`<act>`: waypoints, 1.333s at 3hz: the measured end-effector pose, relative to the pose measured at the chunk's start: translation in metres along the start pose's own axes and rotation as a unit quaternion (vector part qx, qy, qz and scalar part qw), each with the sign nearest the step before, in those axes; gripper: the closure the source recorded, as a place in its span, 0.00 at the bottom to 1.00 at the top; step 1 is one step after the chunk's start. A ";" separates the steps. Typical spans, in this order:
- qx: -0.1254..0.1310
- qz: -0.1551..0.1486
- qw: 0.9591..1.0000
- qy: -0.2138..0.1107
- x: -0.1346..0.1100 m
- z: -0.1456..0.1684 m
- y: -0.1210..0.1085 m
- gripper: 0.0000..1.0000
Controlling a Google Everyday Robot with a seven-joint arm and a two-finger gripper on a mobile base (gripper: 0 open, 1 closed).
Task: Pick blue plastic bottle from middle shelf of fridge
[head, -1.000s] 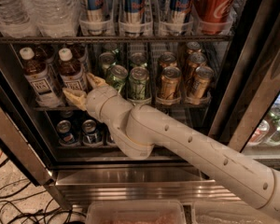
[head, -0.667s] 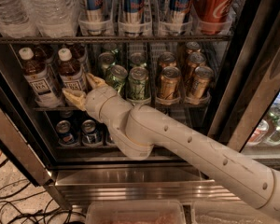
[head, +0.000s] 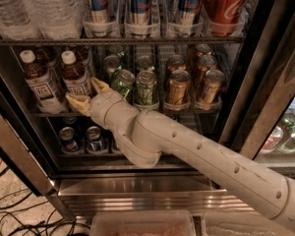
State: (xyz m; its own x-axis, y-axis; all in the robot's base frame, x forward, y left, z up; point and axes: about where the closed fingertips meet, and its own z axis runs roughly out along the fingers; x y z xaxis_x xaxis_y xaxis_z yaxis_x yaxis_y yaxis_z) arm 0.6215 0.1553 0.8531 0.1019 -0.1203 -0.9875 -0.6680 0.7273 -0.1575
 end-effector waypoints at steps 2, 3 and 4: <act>0.000 -0.002 1.000 -0.002 -0.002 0.000 0.002 1.00; -0.001 -0.017 1.000 -0.021 -0.015 -0.004 0.010 1.00; 0.000 -0.020 1.000 -0.024 -0.015 -0.005 0.012 1.00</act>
Offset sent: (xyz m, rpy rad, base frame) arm -0.0050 0.0015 0.0043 0.0002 -0.0178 0.0002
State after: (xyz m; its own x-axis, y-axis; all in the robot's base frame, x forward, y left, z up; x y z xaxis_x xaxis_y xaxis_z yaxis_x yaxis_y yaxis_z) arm 0.6088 0.1623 0.8657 0.1637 -0.1161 -0.9797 -0.6626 0.7228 -0.1964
